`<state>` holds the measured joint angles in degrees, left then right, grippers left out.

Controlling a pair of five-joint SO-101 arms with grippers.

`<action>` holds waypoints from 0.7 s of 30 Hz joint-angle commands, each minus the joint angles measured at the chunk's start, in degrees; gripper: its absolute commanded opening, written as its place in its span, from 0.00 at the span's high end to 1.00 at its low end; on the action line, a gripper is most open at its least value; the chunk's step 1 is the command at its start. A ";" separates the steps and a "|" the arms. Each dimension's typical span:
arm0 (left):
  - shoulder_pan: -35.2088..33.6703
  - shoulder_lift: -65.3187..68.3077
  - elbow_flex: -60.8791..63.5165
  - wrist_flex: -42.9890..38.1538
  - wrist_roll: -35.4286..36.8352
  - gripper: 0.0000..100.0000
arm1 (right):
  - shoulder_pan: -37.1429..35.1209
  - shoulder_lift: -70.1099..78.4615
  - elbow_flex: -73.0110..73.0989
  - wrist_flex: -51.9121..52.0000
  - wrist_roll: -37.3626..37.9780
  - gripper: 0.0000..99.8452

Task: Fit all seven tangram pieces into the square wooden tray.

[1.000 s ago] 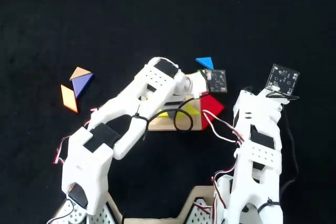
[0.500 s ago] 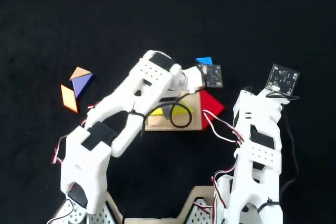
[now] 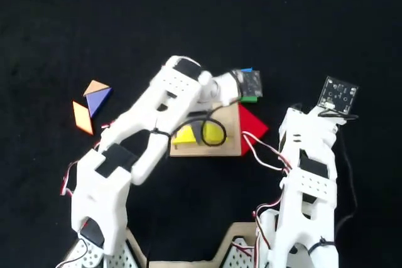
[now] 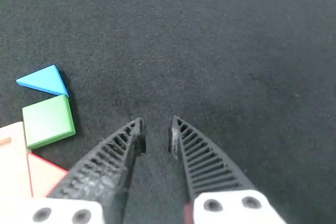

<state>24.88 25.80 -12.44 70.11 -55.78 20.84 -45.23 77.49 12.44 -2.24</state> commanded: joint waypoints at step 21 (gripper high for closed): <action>-37.67 -19.78 4.35 18.73 51.34 0.97 | -39.65 0.66 -36.44 40.53 16.09 0.99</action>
<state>-7.91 9.19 -14.20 94.73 -18.68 -13.10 -44.79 45.32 52.00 10.42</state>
